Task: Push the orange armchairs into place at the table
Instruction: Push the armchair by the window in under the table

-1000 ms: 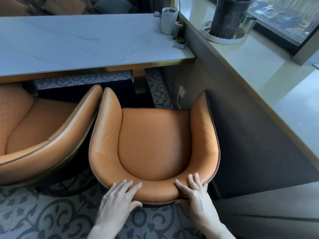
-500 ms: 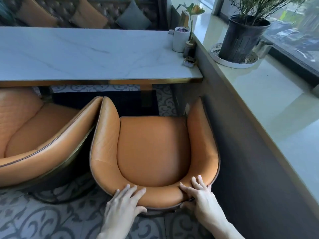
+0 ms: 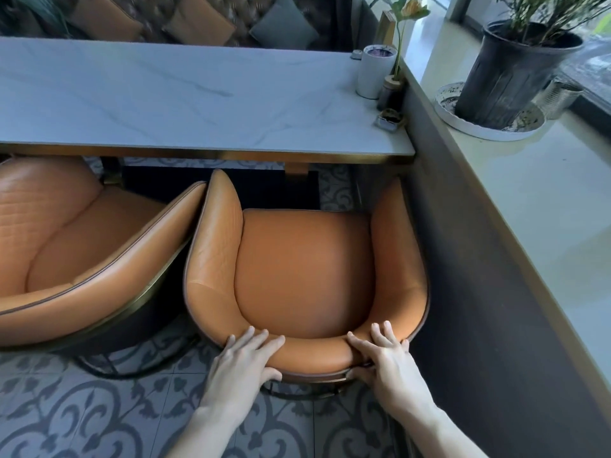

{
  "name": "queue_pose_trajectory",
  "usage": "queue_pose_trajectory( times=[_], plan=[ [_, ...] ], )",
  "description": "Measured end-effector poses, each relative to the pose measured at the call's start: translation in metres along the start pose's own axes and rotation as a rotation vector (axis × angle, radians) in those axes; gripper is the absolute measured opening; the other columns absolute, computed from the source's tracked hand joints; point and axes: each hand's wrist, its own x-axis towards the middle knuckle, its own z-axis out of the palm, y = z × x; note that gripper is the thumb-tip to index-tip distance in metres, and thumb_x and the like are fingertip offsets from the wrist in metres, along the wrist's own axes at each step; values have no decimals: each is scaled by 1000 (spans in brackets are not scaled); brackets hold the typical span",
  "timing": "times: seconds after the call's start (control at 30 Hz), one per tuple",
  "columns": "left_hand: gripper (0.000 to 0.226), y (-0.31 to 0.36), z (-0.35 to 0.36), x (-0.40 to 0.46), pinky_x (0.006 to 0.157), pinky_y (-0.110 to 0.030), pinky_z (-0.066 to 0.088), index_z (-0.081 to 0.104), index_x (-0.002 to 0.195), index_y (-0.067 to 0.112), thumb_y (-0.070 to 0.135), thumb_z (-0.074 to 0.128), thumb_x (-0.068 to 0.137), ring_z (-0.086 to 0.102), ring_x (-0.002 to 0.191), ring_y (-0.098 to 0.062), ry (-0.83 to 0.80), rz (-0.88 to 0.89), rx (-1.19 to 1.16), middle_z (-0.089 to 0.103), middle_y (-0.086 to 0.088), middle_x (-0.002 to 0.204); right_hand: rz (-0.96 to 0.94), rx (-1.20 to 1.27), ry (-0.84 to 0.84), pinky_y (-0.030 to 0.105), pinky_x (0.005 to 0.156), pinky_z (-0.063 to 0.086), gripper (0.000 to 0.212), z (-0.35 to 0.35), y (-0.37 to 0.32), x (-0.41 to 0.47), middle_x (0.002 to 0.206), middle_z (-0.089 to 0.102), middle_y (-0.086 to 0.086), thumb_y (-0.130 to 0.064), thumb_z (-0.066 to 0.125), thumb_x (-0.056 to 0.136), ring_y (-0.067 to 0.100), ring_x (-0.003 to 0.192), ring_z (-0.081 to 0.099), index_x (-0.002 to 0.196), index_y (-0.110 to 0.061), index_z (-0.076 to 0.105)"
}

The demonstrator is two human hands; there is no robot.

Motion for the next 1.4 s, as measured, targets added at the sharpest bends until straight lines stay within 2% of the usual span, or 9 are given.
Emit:
queue_pose_trajectory(
  times=[0.03, 0.1, 0.3, 0.43, 0.57, 0.9, 1.07, 1.27, 1.4],
  plan=[
    [66, 0, -1, 4, 115, -41, 28, 47, 139, 40, 48, 70, 77, 32, 141, -19, 6, 27, 54, 47, 6, 147, 2, 2, 8, 59, 116, 18, 64, -2, 0, 4, 153, 35, 13, -47, 65, 92, 34, 151, 7, 149, -38, 39],
    [66, -2, -2, 13, 113, -45, 32, 50, 137, 39, 48, 72, 75, 37, 139, -21, 0, 38, 115, 51, 5, 143, 0, -7, 7, 59, 116, 19, 65, -5, -1, 12, 151, 37, 12, -48, 64, 91, 33, 151, 7, 150, -39, 38],
    [67, -16, -7, 28, 97, -47, 49, 62, 125, 37, 49, 81, 61, 55, 124, -23, 27, 58, 165, 65, 4, 126, 2, 12, 23, 62, 116, 17, 65, -5, -8, 28, 152, 37, 13, -46, 65, 92, 33, 151, 7, 150, -38, 38],
    [68, -23, -10, 32, 92, -46, 53, 63, 122, 37, 53, 80, 58, 59, 120, -22, 36, 67, 159, 67, 4, 122, 15, 44, 25, 60, 117, 15, 65, -5, -12, 30, 154, 36, 14, -43, 68, 91, 33, 152, 4, 149, -37, 40],
    [71, -25, -1, 31, 96, -50, 50, 66, 122, 30, 49, 84, 56, 61, 116, -24, 44, 69, 147, 70, -2, 118, -2, 40, 35, 58, 116, 17, 64, -4, -13, 28, 153, 37, 15, -44, 68, 91, 32, 152, 6, 149, -36, 40],
    [65, -24, 12, 22, 102, -51, 45, 65, 124, 23, 48, 78, 66, 61, 115, -24, 144, 75, 165, 70, -4, 117, -53, 20, 66, 63, 113, 20, 60, 2, -2, 29, 152, 38, 16, -45, 68, 91, 36, 151, 9, 145, -31, 48],
    [60, -16, 22, 8, 101, -49, 47, 65, 125, 24, 61, 55, 78, 61, 115, -22, 159, 99, 130, 70, -2, 118, -54, 8, 45, 62, 114, 21, 60, 5, 11, 19, 154, 35, 14, -48, 67, 90, 38, 152, 7, 144, -30, 49],
    [64, -18, 15, 15, 101, -44, 47, 62, 127, 32, 58, 66, 68, 58, 121, -19, 100, 94, 134, 67, 1, 124, -66, -27, 26, 65, 111, 27, 63, 10, 19, 23, 154, 38, 16, -50, 70, 86, 40, 151, 11, 143, -30, 51],
    [65, -14, 12, 20, 101, -45, 47, 63, 126, 30, 57, 69, 67, 59, 120, -21, 91, 85, 144, 67, -1, 123, -56, -11, 30, 63, 114, 23, 62, 1, 18, 26, 150, 40, 11, -49, 69, 88, 36, 151, 10, 144, -33, 49]
  ],
)
